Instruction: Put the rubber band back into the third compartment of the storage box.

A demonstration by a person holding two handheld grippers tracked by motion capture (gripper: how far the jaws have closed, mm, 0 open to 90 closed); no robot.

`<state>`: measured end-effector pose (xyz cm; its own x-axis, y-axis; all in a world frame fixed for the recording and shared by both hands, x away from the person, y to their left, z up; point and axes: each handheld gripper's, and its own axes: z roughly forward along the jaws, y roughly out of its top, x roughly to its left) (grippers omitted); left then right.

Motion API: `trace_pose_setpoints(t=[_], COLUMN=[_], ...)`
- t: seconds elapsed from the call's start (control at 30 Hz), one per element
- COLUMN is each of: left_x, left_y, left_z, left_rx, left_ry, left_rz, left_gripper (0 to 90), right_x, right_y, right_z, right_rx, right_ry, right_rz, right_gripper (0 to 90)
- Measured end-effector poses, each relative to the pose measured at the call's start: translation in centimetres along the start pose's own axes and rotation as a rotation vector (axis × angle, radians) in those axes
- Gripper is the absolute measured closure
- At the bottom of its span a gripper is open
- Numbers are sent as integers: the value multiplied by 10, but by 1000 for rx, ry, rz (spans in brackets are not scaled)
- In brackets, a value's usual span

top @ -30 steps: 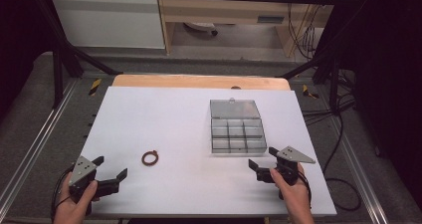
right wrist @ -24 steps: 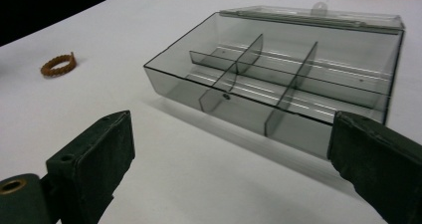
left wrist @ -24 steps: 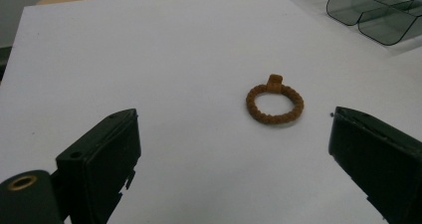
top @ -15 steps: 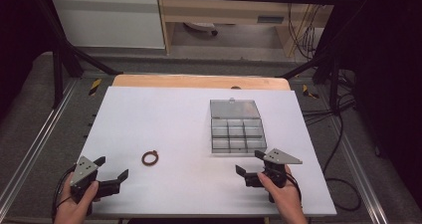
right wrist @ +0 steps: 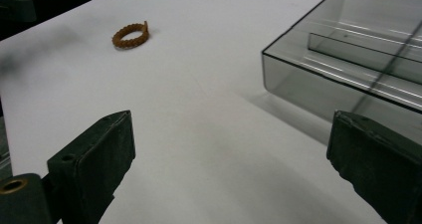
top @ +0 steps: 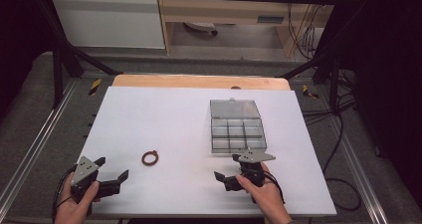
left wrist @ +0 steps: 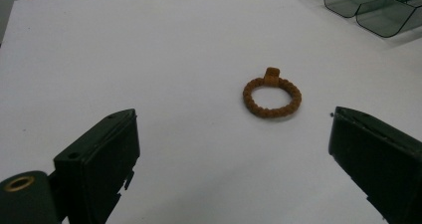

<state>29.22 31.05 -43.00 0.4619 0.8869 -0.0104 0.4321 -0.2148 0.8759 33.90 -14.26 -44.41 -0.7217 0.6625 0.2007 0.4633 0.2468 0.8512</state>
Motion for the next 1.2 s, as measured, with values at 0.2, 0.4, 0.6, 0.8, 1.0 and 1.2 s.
trace_pose_setpoints(t=[0.2, 0.4, 0.6, 0.8, 1.0, 1.2], left_x=[0, 0, 0, 0, 0, 0], left_y=[0, 0, 0, 0, 0, 0], left_z=[0, 1, 1, 0, 0, 1], left_rx=[3, 4, 4, 4, 5, 6], left_ry=[0, -1, -1, -1, -2, -5], left_rz=[0, -1, -1, 0, 1, -3], left_gripper=[59, 59, 59, 59, 59, 59], right_x=[12, 18, 26, 33, 43, 48], right_y=[9, 15, 21, 28, 40, 51], right_z=[15, 30, 40, 53, 67, 79], right_rx=[14, 37, 41, 42, 45, 30], right_ry=[40, 68, 73, 81, 78, 74], right_rz=[-6, 5, -9, -14, -6, 20], right_gripper=[53, 65, 54, 46, 42, 45])
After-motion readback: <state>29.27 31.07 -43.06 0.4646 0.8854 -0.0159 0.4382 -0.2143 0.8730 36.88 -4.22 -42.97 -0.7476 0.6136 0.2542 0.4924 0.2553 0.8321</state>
